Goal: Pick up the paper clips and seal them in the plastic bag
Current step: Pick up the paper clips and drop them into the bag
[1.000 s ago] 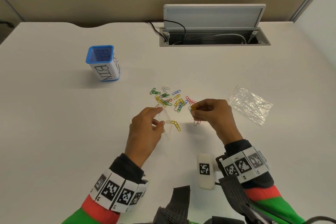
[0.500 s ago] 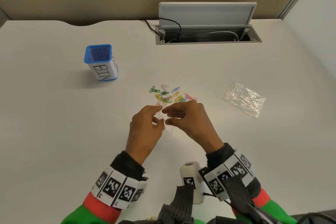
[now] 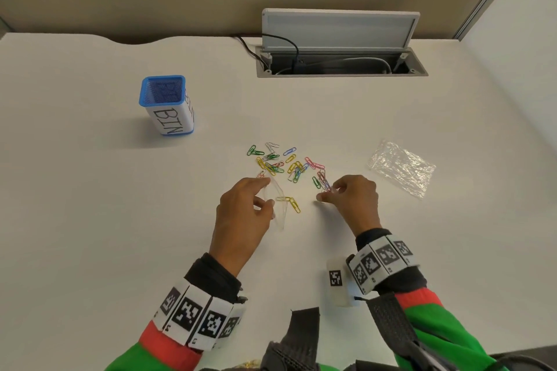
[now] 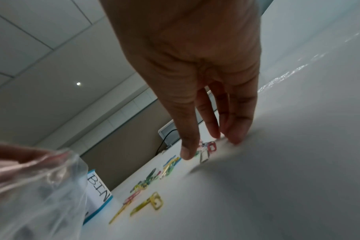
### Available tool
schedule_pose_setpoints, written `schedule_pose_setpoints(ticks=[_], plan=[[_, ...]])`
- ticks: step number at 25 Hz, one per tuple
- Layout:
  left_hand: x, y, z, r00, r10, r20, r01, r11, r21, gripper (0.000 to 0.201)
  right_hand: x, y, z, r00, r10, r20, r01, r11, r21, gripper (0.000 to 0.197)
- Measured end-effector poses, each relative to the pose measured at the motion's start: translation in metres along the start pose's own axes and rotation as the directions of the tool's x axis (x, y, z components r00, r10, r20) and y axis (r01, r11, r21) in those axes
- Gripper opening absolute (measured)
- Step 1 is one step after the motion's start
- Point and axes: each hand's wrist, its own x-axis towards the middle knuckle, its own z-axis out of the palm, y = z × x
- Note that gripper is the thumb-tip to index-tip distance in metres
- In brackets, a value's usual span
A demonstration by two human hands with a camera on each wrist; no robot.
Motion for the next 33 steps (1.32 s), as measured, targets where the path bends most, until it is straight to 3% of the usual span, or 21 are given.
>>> schedule_pose_setpoints(ticks=[6, 12, 16, 20, 24, 26, 28, 30, 33], plan=[[0.001, 0.001, 0.003, 1.000, 0.007, 0.012, -0.007, 1.000, 0.004, 0.038, 0.003, 0.002, 0.020, 0.999, -0.041, 0.002, 0.041, 0.989, -0.145, 0.013], [0.002, 0.001, 0.005, 1.000, 0.027, -0.001, -0.027, 0.999, -0.021, 0.037, -0.004, 0.003, 0.013, 0.999, -0.005, 0.045, 0.008, 0.998, -0.059, 0.008], [0.002, -0.001, 0.006, 1.000, 0.019, 0.004, -0.019, 0.999, -0.029, 0.038, -0.019, -0.009, 0.001, 0.994, -0.089, 0.062, 0.075, 0.977, 0.200, 0.003], [0.003, 0.001, 0.006, 1.000, -0.004, 0.010, 0.004, 1.000, -0.021, 0.040, -0.041, -0.039, -0.011, 0.957, -0.270, 0.103, 0.189, 0.854, 0.484, 0.004], [0.002, 0.000, 0.007, 1.000, 0.008, 0.018, -0.007, 1.000, -0.009, 0.040, -0.052, -0.053, -0.003, 0.894, -0.409, 0.181, 0.373, 0.906, 0.202, 0.011], [0.002, 0.000, 0.006, 1.000, 0.005, 0.020, -0.004, 1.000, -0.015, 0.040, -0.052, -0.052, 0.000, 0.894, -0.411, 0.176, 0.381, 0.907, 0.180, 0.014], [0.002, -0.001, 0.003, 1.000, 0.002, 0.011, -0.002, 1.000, -0.010, 0.039, -0.048, -0.046, -0.003, 0.917, -0.384, 0.113, 0.339, 0.895, 0.291, 0.013], [0.002, 0.000, 0.001, 1.000, 0.011, 0.001, -0.011, 1.000, -0.024, 0.038, -0.037, -0.035, -0.007, 0.973, -0.227, -0.031, 0.223, 0.906, 0.360, 0.011], [0.001, 0.000, 0.000, 1.000, 0.012, -0.003, -0.012, 0.999, -0.035, 0.036, -0.016, -0.013, 0.000, 0.995, -0.017, -0.100, 0.020, 0.999, 0.031, 0.040]])
